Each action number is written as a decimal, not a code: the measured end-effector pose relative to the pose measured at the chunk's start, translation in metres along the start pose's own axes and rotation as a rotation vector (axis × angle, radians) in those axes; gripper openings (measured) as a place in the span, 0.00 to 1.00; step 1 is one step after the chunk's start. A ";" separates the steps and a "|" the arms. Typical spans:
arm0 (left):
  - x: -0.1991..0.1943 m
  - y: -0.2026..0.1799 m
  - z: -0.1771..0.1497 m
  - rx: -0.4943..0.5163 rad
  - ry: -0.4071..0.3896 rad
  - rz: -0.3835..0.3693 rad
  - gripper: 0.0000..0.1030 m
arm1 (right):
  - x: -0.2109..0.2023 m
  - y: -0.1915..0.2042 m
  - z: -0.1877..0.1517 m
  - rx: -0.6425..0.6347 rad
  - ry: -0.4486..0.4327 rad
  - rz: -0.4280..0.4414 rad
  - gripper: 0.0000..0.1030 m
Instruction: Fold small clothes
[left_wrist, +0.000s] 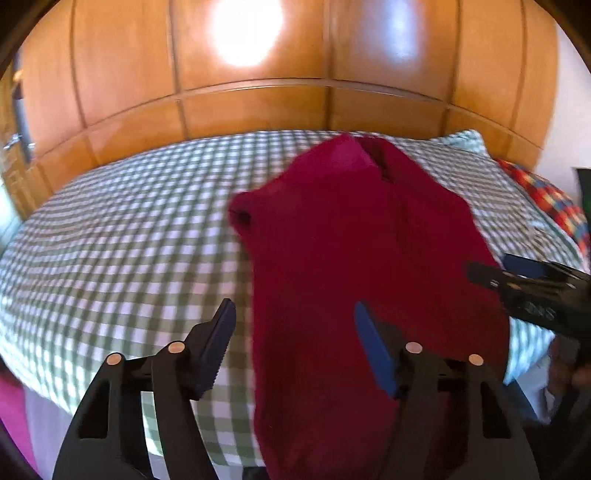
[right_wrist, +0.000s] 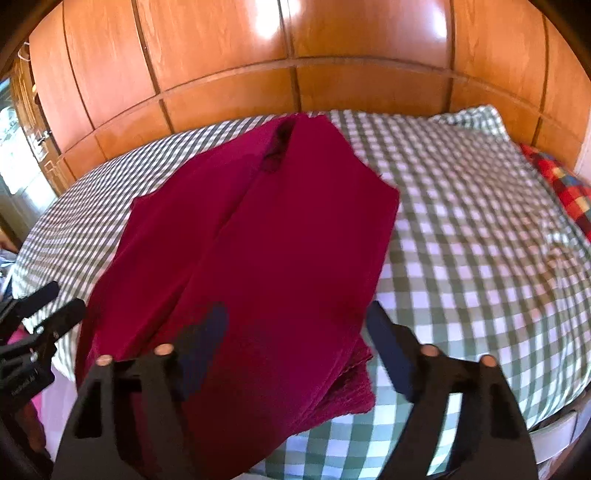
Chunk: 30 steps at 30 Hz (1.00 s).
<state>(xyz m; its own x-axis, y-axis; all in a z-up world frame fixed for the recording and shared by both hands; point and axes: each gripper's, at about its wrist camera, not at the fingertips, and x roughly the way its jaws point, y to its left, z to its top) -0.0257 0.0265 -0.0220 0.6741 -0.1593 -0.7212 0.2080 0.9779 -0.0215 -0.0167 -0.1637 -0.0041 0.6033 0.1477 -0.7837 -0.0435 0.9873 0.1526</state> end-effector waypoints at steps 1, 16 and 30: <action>-0.002 -0.002 -0.002 0.013 0.003 -0.049 0.63 | 0.000 -0.001 -0.001 0.001 0.001 0.004 0.67; 0.016 -0.059 -0.033 0.243 0.102 -0.240 0.44 | 0.003 0.002 0.000 0.016 0.068 0.169 0.61; -0.029 0.051 0.022 -0.142 -0.060 -0.382 0.07 | -0.023 -0.024 0.022 -0.097 -0.028 0.081 0.05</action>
<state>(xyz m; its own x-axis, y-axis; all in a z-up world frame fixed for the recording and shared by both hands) -0.0186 0.0781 0.0131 0.6083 -0.5180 -0.6013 0.3546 0.8552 -0.3781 -0.0117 -0.1921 0.0236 0.6169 0.2272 -0.7535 -0.1694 0.9733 0.1547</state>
